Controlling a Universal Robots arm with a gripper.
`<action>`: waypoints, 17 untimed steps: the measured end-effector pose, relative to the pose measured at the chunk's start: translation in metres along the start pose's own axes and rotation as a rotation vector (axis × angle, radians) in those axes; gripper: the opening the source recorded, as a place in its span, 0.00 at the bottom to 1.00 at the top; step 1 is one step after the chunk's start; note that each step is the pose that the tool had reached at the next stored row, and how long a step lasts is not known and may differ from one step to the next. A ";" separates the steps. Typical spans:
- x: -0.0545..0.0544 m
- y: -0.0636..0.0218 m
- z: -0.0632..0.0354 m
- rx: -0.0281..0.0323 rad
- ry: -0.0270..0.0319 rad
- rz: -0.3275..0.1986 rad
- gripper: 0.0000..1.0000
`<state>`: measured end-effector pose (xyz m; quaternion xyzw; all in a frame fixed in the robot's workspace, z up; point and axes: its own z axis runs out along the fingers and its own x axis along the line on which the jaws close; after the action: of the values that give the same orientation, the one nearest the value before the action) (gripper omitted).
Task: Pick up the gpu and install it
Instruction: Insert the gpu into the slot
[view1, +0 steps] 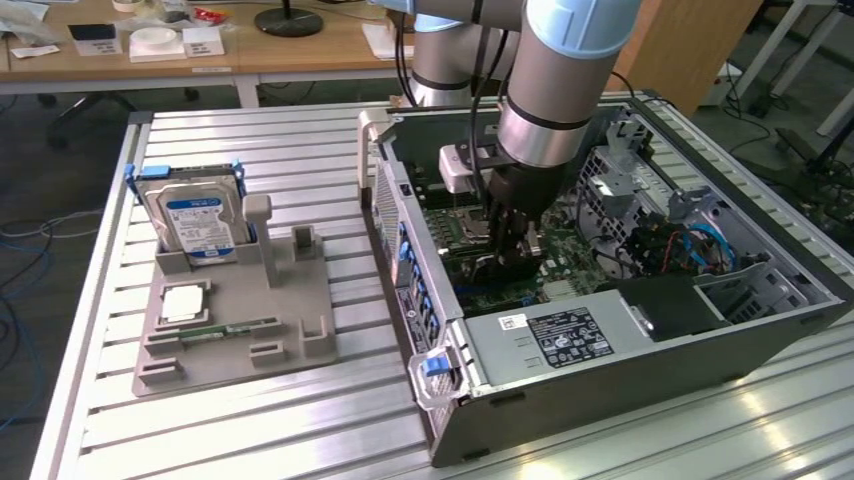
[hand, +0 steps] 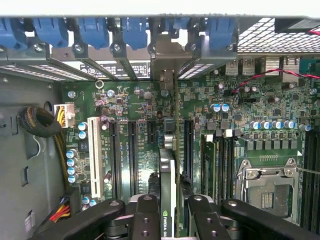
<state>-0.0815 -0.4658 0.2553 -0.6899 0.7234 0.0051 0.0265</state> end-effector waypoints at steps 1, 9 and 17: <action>0.000 0.0000 0.0000 0.0000 0.0000 0.000 0.26; 0.000 0.0000 0.0000 0.0000 -0.0001 0.003 0.26; 0.000 0.0000 0.0000 0.0011 0.0006 0.025 0.26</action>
<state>-0.0815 -0.4657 0.2552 -0.6808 0.7319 0.0048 0.0266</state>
